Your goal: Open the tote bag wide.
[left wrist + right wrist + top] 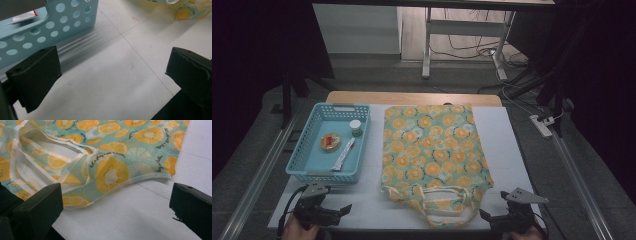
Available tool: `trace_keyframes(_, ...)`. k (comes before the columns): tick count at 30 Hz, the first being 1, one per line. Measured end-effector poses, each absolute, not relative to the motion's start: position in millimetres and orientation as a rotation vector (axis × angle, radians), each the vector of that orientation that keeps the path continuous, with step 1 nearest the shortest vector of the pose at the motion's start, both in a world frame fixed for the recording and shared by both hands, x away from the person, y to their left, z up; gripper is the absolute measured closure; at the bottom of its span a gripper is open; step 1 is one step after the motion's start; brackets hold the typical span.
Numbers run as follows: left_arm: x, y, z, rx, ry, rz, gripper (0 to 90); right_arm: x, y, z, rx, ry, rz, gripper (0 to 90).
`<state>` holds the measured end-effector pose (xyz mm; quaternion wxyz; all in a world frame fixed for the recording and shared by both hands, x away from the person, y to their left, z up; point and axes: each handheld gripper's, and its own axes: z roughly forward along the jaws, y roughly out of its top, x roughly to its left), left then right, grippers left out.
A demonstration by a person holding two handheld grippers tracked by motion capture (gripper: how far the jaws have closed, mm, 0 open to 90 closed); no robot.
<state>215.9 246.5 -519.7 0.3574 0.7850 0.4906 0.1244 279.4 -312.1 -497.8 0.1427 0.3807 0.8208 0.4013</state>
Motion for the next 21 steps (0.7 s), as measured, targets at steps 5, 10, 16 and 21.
trace_keyframes(5, 215.8, 247.6, -519.2, 2.019, 1.265, 0.321, 0.0, 280.0, -311.6, -498.0, 1.098, 2.378, 1.156, 0.0)
trace_keyframes(10, 216.4, 246.3, -519.7, 2.026, 1.268, 0.324, 0.0, 280.2, -311.9, -497.9, 1.098, 2.383, 1.155, 0.0)
trace_keyframes(16, 216.5, 246.5, -519.8, 2.028, 1.267, 0.320, 0.0, 280.1, -310.3, -498.1, 1.087, 2.388, 1.149, 0.0)
trace_keyframes(21, 216.6, 246.2, -519.9, 2.031, 1.265, 0.317, 0.0, 280.0, -308.9, -498.2, 1.079, 2.393, 1.133, 0.0)
